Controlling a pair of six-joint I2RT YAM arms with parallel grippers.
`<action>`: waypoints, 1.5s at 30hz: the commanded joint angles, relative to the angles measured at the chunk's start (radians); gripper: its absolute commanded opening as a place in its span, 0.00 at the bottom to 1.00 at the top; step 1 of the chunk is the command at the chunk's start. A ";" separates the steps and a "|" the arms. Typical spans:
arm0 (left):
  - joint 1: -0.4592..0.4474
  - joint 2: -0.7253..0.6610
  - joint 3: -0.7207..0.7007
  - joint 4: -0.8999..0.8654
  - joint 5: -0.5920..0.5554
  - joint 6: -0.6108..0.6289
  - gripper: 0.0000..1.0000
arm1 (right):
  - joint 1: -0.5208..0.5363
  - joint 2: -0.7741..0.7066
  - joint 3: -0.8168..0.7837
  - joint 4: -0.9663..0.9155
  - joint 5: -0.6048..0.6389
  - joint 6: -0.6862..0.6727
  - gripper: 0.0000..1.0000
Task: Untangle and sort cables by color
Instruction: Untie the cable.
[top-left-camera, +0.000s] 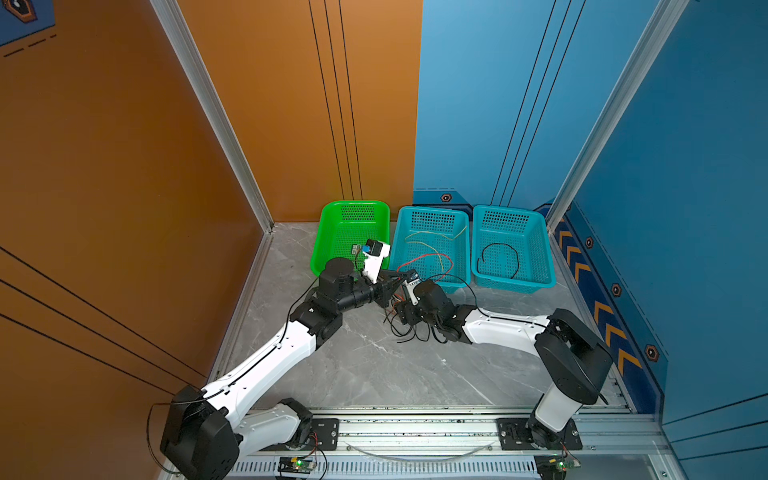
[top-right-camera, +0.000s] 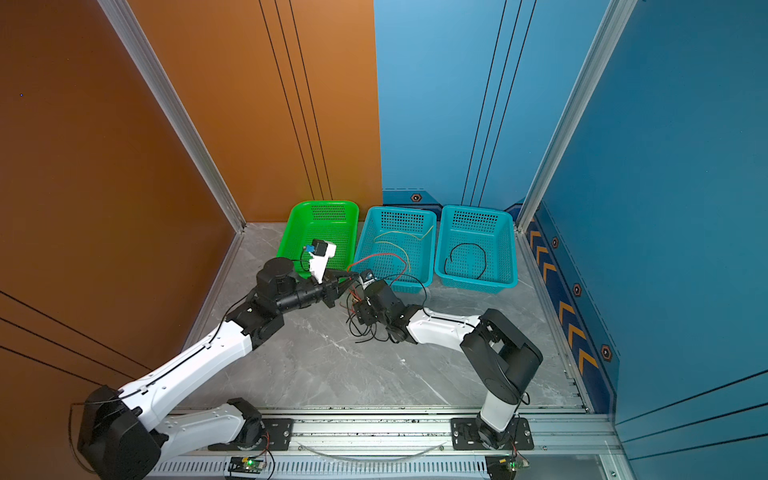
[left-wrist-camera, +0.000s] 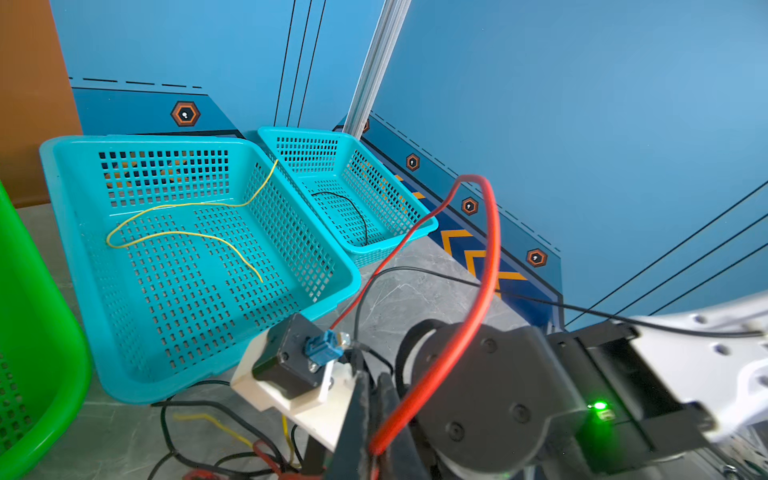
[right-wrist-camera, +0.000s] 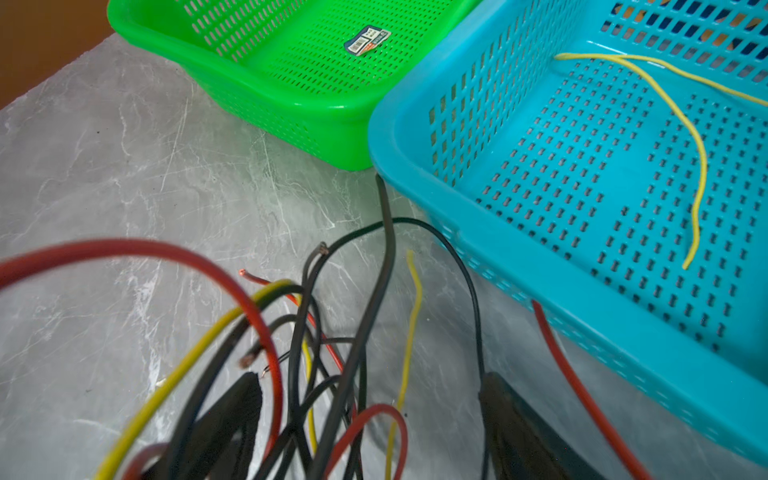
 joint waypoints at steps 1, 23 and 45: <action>-0.003 -0.080 0.116 -0.008 0.056 -0.021 0.00 | -0.006 0.029 -0.022 -0.002 0.052 -0.011 0.79; 0.085 -0.065 0.575 -0.189 0.079 0.042 0.00 | -0.001 0.044 -0.220 0.052 0.079 0.015 0.77; 0.384 0.250 1.313 -0.411 0.129 0.067 0.00 | -0.034 0.022 -0.271 0.071 0.073 0.036 0.76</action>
